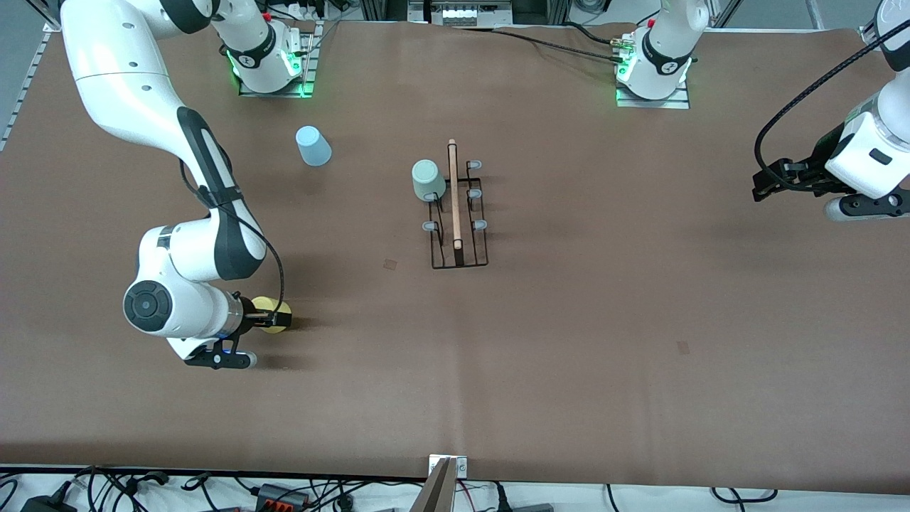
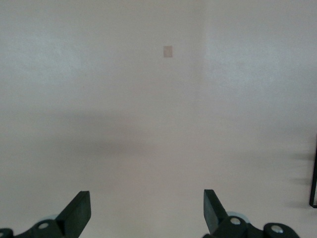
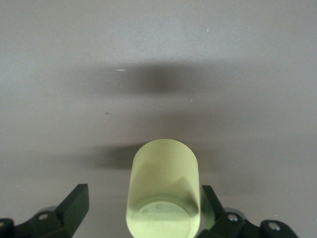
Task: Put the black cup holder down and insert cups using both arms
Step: 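Lift the yellow cup with the right gripper and carry it toward the rack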
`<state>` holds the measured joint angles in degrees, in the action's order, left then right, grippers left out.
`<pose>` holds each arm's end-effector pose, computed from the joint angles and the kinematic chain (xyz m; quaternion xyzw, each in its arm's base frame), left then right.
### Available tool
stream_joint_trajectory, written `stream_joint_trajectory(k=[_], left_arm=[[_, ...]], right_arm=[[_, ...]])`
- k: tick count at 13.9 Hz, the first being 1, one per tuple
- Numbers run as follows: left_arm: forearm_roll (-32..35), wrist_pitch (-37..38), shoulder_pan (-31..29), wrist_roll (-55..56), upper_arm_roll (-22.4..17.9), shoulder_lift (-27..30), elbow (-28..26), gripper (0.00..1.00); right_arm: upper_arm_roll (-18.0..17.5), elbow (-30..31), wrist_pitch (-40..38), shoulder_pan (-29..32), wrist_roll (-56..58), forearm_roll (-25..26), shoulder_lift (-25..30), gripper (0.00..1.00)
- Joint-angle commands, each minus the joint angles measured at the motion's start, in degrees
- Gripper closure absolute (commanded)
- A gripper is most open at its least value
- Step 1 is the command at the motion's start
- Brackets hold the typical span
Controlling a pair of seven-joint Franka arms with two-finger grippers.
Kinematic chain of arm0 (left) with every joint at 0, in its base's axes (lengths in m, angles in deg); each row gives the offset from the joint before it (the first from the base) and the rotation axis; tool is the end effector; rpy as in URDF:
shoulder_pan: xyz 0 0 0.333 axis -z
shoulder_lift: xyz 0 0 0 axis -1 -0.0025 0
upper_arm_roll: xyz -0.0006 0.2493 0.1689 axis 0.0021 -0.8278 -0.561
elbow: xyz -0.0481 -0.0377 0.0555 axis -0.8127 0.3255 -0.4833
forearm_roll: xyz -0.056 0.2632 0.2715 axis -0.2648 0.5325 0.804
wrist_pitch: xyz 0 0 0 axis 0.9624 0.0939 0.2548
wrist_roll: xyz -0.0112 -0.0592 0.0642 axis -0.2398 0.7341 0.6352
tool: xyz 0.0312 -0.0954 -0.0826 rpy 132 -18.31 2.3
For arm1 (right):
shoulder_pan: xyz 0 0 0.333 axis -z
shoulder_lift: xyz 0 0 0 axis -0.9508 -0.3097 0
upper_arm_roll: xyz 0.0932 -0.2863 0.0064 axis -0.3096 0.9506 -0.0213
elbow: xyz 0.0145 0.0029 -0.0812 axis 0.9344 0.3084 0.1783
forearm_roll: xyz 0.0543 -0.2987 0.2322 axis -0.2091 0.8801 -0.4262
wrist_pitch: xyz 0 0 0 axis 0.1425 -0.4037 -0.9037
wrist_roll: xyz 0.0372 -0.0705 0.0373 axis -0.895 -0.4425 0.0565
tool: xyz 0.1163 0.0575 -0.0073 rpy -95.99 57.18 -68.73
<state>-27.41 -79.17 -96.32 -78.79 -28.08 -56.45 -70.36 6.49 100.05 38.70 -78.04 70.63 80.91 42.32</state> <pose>0.5466 -0.0075 0.5297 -0.9985 -0.0447 0.0288 0.0150 0.6991 0.1129 0.2142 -0.9977 0.0275 0.0596 0.0159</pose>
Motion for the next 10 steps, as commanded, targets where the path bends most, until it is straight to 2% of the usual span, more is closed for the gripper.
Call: stream_joint_trajectory(k=[1,4,10], left_arm=[[-1.14,0.92,-0.74,0.20,0.54,-0.48,1.22,0.00],[-1.14,0.92,-0.74,0.20,0.54,-0.48,1.30,0.00],[-1.14,0.92,-0.74,0.20,0.54,-0.48,1.22,0.00]], right_arm=[[-0.61,-2.23,-1.36,0.90,1.13,0.67,-0.56,0.00],[-0.70,-3.91,-2.93,0.81,1.04,1.99,-0.38,0.00],[-0.70,-0.31,-3.03,0.99,0.52,1.64,-1.00,0.00]])
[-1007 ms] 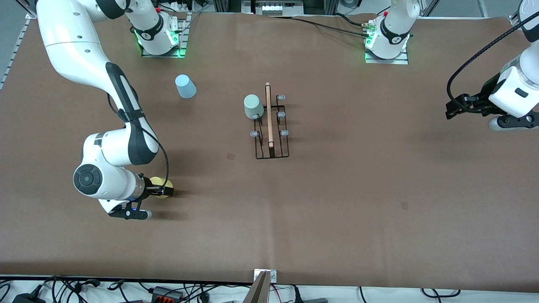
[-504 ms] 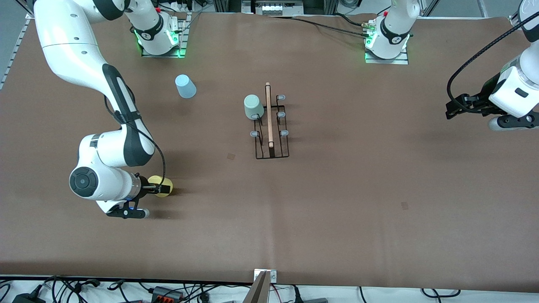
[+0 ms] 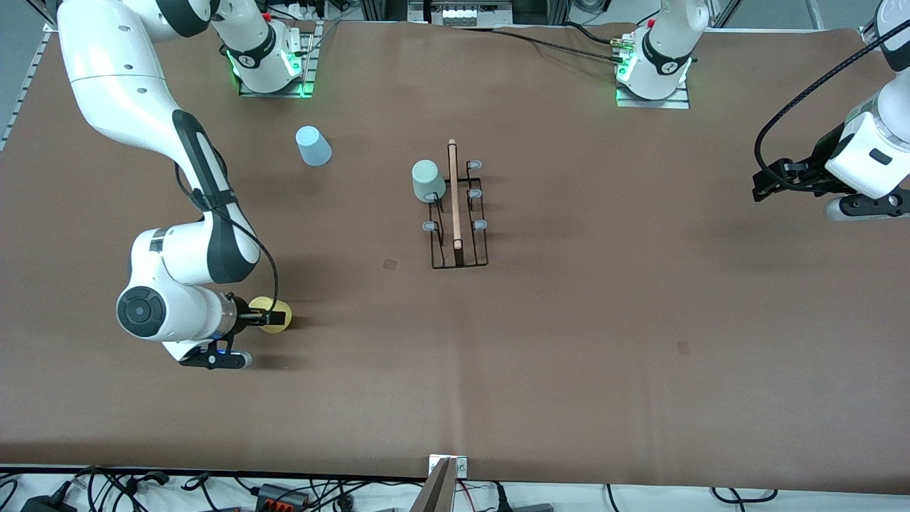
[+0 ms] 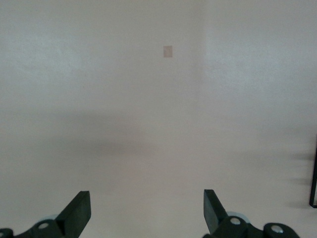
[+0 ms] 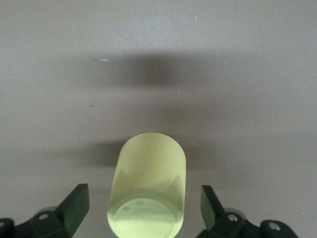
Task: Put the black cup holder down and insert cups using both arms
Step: 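Lift the yellow cup with the right gripper and carry it toward the rack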
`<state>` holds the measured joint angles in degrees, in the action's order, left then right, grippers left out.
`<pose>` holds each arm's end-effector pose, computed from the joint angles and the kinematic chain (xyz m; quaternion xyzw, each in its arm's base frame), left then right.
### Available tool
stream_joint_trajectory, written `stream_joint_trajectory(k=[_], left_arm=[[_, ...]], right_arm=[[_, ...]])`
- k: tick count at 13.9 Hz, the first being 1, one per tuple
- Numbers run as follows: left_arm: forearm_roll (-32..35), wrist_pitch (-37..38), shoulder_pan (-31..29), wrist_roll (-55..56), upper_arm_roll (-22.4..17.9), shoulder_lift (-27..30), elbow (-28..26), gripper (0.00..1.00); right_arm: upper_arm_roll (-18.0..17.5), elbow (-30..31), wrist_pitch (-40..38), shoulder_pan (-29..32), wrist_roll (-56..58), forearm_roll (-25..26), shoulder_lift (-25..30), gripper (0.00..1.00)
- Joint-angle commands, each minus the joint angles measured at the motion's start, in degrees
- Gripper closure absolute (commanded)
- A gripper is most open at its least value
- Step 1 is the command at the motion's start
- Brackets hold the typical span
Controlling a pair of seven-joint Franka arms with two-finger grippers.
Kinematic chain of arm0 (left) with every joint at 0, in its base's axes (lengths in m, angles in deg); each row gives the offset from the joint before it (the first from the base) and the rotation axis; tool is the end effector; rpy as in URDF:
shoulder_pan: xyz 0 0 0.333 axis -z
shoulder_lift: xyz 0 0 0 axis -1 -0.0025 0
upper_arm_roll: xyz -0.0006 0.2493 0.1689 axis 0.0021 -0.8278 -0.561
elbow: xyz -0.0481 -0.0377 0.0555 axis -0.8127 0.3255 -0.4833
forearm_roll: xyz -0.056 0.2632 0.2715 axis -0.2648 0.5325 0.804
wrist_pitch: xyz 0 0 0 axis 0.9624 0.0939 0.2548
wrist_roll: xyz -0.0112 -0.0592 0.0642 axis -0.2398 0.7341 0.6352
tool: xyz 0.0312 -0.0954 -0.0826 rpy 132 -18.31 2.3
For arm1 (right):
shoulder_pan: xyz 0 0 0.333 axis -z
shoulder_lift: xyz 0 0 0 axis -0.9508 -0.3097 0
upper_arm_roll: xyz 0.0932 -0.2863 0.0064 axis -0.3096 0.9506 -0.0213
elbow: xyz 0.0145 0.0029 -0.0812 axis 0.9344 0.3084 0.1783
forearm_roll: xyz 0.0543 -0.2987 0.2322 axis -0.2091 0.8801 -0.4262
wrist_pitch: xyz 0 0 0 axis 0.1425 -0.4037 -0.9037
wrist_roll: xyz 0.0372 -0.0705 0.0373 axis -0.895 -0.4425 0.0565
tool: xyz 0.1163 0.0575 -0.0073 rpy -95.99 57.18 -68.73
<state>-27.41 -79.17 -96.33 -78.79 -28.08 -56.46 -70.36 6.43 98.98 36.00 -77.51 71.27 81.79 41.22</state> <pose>0.5466 -0.0074 0.5296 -0.9985 -0.0448 0.0289 0.0150 0.6963 0.1051 0.2053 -0.9964 0.0224 0.0818 0.0066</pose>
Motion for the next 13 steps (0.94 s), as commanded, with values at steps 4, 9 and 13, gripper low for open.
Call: stream_joint_trajectory(k=[4,9,13], left_arm=[[-1.22,0.92,-0.74,0.20,0.54,-0.47,1.22,0.00],[-1.13,0.92,-0.74,0.20,0.54,-0.47,1.30,0.00],[-1.22,0.83,-0.74,0.12,0.54,-0.65,1.48,0.00]], right_arm=[[-0.73,1.12,-0.33,0.36,0.22,0.67,0.01,0.54],[-2.82,-2.64,-5.41,-0.43,1.18,0.67,1.85,0.78],[-16.61,-3.80,-9.21,-0.77,-1.95,0.93,3.79,0.77]])
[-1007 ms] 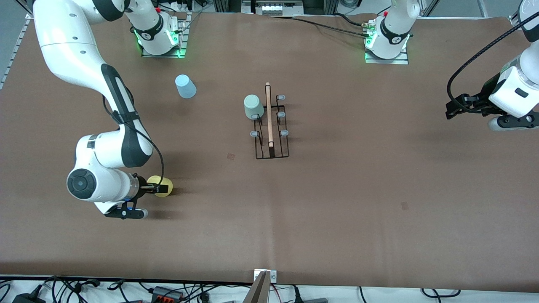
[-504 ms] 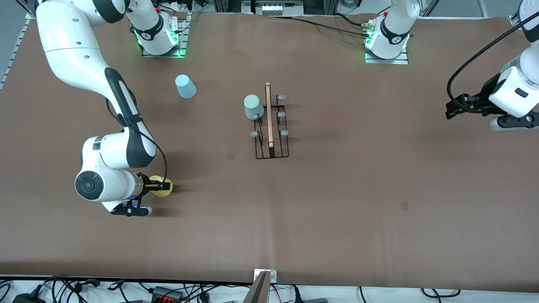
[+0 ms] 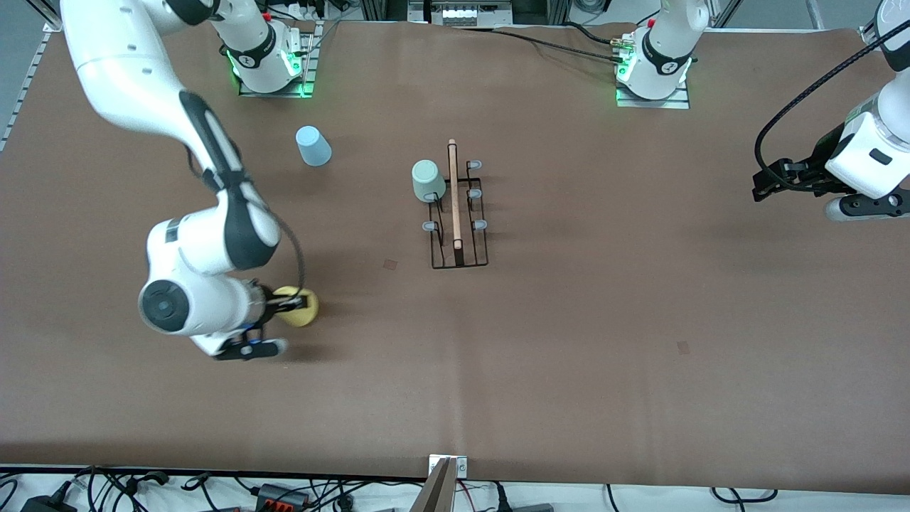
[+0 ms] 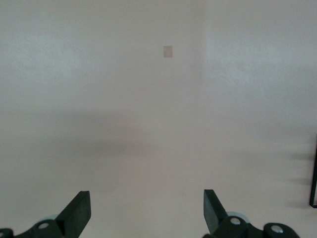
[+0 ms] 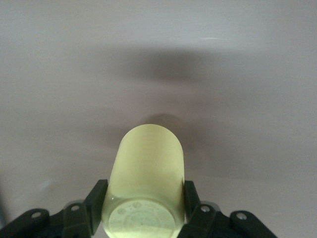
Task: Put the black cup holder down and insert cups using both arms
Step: 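Lift the yellow cup with the right gripper and carry it toward the rack, then set the yellow cup on a rack hook and open the right gripper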
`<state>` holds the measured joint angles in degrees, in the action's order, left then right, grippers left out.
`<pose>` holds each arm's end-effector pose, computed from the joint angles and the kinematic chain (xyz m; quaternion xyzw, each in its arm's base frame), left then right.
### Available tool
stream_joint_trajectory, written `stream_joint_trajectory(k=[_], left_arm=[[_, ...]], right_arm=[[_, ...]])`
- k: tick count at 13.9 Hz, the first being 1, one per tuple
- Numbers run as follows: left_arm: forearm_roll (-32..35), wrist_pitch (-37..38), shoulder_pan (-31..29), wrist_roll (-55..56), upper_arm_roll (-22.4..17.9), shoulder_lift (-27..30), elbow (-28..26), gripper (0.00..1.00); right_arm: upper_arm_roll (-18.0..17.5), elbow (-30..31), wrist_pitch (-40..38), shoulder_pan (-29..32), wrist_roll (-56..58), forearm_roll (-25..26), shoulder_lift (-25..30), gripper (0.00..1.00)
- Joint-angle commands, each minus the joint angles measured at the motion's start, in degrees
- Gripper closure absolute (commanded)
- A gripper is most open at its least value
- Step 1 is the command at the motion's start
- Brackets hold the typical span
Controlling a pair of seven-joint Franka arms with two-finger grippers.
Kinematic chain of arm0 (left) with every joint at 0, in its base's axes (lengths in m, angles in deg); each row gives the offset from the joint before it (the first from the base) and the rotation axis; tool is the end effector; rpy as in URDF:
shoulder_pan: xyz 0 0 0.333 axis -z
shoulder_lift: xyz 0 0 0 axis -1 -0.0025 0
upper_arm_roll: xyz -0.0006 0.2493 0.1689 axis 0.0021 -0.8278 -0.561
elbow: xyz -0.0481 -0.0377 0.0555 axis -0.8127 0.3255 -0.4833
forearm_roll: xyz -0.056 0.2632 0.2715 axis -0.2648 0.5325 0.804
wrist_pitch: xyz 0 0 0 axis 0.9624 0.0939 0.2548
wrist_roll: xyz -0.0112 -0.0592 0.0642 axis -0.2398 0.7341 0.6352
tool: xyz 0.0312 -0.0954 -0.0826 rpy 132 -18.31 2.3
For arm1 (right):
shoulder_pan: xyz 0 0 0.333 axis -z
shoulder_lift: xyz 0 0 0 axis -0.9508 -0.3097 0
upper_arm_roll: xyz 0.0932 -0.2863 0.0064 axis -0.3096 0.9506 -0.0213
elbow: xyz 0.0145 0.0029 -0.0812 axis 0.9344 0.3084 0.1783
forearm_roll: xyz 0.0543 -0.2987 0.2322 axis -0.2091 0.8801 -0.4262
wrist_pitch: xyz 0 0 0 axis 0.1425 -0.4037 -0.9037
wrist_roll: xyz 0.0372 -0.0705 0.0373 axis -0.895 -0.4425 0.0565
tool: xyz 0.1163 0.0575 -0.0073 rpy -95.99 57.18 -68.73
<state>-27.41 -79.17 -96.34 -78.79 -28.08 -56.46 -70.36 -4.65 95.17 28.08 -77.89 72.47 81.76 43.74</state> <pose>0.5466 -0.0073 0.5296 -0.9985 -0.0449 0.0289 0.0150 0.6741 0.2123 0.2682 -0.9904 -0.0664 0.1026 0.0649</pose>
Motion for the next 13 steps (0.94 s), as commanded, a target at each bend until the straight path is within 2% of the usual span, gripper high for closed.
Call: stream_joint_trajectory(k=[1,2,7,13], left_arm=[[-1.22,0.83,-0.73,0.03,0.53,-0.65,1.48,0.00],[-1.22,0.74,-0.73,0.03,0.53,-0.74,1.48,0.00],[-1.22,0.83,-0.73,0.11,0.53,-0.65,1.48,0.00],[-1.22,0.83,-0.73,0.11,0.53,-0.65,1.48,0.00]], right_arm=[[-7.81,-0.52,-1.19,-1.35,-6.74,1.23,1.26,0.77],[-9.40,-2.18,-1.54,-2.75,-9.82,1.32,1.26,0.77],[-9.68,-3.60,-2.07,-11.27,-22.32,1.67,2.93,0.77],[-9.77,-3.34,-7.25,-13.92,-28.74,1.15,2.93,0.76]])
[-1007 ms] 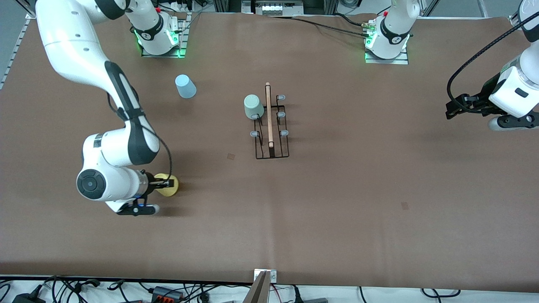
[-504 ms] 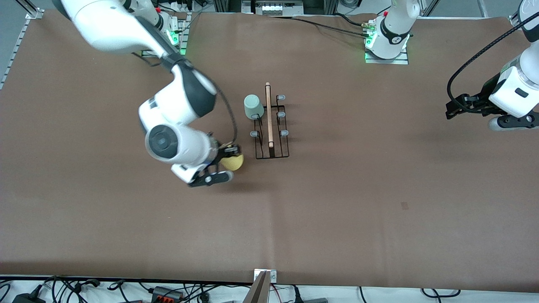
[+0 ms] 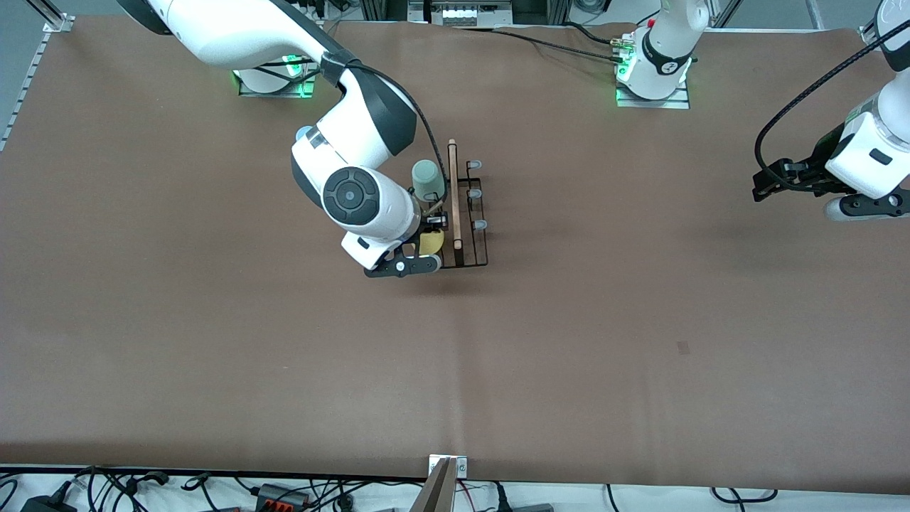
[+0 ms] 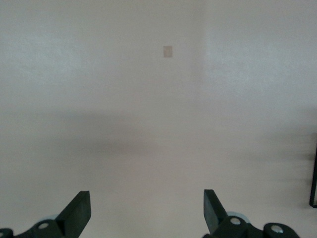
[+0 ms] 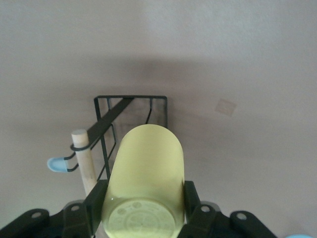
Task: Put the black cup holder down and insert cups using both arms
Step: 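Set the yellow cup on a rack hook and open the right gripper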
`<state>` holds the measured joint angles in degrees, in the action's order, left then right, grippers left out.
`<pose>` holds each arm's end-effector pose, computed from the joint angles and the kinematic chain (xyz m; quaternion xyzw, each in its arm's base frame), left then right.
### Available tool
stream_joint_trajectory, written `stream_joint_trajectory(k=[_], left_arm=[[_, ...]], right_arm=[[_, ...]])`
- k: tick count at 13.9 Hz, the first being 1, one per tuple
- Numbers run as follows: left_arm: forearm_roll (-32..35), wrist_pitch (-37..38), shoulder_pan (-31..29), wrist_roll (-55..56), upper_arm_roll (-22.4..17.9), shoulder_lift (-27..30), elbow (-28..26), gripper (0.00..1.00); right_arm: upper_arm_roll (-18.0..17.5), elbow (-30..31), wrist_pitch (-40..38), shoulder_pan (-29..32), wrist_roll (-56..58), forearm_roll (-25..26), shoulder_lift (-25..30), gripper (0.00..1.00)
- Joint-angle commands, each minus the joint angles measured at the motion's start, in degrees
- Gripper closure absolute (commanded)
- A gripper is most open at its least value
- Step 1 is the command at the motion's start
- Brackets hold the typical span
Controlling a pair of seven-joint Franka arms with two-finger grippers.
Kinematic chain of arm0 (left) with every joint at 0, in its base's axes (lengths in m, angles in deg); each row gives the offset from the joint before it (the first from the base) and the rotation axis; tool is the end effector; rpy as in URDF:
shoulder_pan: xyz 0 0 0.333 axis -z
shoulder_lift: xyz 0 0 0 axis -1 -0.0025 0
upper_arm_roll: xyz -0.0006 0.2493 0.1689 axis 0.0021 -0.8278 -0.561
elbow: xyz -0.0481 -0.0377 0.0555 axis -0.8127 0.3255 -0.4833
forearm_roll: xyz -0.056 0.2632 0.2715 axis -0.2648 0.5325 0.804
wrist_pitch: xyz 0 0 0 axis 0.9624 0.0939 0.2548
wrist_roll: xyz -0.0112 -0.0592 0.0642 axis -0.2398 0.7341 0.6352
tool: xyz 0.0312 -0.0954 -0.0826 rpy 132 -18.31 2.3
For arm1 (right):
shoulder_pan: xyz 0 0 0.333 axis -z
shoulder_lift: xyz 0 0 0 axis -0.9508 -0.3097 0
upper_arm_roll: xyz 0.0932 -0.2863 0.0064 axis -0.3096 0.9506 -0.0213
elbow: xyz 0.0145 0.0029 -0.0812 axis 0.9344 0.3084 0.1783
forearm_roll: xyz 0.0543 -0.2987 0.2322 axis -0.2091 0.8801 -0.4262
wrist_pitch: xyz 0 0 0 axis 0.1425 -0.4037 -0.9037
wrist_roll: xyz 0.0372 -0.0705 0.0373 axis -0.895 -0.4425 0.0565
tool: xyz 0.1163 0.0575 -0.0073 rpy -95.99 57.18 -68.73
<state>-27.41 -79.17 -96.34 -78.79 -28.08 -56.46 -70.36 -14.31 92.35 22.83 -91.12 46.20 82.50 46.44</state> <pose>0.5466 -0.0073 0.5296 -0.9985 -0.0449 0.0289 0.0150 0.5597 0.4301 0.3366 -0.9888 -0.0257 0.1322 0.0637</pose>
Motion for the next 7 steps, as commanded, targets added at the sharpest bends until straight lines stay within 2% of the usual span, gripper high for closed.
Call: stream_joint_trajectory(k=[1,7], left_arm=[[-1.31,0.83,-0.72,0.11,0.53,-0.64,1.48,0.00],[-1.57,0.83,-0.81,0.11,0.53,-0.64,1.47,0.00]], right_arm=[[-0.11,-0.51,-2.01,-1.05,-2.92,0.40,0.24,0.76],[-0.20,-0.69,-3.16,-1.40,-5.02,-0.04,1.99,0.76]])
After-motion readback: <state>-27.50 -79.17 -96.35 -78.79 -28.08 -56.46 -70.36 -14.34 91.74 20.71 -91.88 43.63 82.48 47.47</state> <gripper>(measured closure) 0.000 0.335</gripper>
